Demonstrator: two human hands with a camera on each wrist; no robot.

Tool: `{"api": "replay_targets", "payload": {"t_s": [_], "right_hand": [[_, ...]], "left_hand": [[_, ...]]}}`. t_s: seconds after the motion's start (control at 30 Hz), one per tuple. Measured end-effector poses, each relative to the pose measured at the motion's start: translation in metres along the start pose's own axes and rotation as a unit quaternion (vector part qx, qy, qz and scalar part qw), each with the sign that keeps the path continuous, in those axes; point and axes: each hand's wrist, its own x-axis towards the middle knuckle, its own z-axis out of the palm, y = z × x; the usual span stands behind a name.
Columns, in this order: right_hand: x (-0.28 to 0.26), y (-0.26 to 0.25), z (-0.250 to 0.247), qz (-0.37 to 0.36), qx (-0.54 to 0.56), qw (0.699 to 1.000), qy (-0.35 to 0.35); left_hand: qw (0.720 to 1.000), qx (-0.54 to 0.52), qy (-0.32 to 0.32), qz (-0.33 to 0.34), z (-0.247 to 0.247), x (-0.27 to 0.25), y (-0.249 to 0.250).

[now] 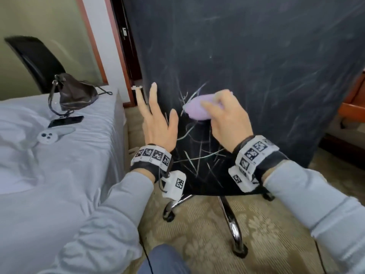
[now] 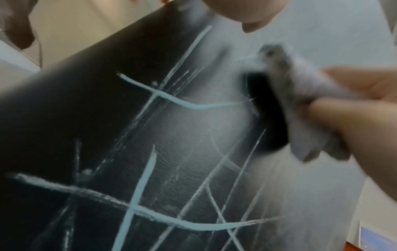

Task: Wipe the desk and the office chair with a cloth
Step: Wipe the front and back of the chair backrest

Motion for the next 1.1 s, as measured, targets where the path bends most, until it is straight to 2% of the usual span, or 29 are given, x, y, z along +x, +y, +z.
{"api": "replay_targets", "payload": {"t_s": [0.07, 0.13, 0.2, 0.27, 0.37, 0.5, 0.6, 0.67, 0.73, 0.77, 0.87, 0.97, 1.03, 1.1], "right_hand": [[0.043, -0.006, -0.016, 0.008, -0.005, 0.997, 0.082], [0.066, -0.011, -0.017, -0.008, -0.022, 0.995, 0.101], [0.055, -0.018, -0.002, -0.049, -0.049, 0.997, 0.039], [0.024, -0.022, 0.021, -0.028, -0.064, 0.996, -0.054], [-0.012, -0.024, 0.035, -0.021, -0.055, 0.993, -0.098], [0.011, -0.034, 0.023, -0.065, -0.035, 0.997, -0.020], [0.051, -0.046, 0.012, -0.029, 0.015, 0.996, 0.084], [0.064, -0.049, 0.010, -0.075, 0.013, 0.990, 0.120], [0.062, -0.041, 0.018, -0.145, -0.031, 0.983, 0.110], [0.056, -0.036, 0.023, -0.155, -0.046, 0.982, 0.099], [0.020, -0.025, 0.044, -0.153, -0.069, 0.986, 0.022], [-0.018, -0.019, 0.056, -0.160, -0.029, 0.986, -0.022], [-0.020, -0.020, 0.051, -0.150, -0.036, 0.988, -0.029], [0.002, -0.026, 0.034, -0.156, -0.032, 0.987, 0.017]], "left_hand": [[0.998, -0.048, -0.031, -0.010, 0.000, -0.001, -0.005], [0.998, -0.050, -0.040, -0.012, -0.001, 0.000, -0.008], [0.997, -0.065, -0.043, -0.014, -0.005, 0.003, -0.011], [0.994, -0.090, -0.061, -0.015, -0.011, 0.005, -0.016], [0.990, -0.105, -0.094, -0.009, -0.020, 0.007, -0.020], [0.989, -0.088, -0.114, -0.015, -0.024, 0.007, -0.018], [0.991, -0.077, -0.113, -0.013, -0.022, 0.004, -0.017], [0.990, -0.073, -0.119, -0.004, -0.020, 0.003, -0.018], [0.990, -0.069, -0.123, 0.001, -0.017, 0.004, -0.018], [0.990, -0.070, -0.124, 0.000, -0.016, 0.004, -0.017], [0.988, -0.080, -0.129, -0.009, -0.015, 0.003, -0.013], [0.985, -0.092, -0.144, -0.008, -0.017, 0.002, -0.015], [0.982, -0.105, -0.154, -0.006, -0.020, 0.003, -0.016], [0.980, -0.116, -0.162, 0.003, -0.024, 0.003, -0.015]]}}
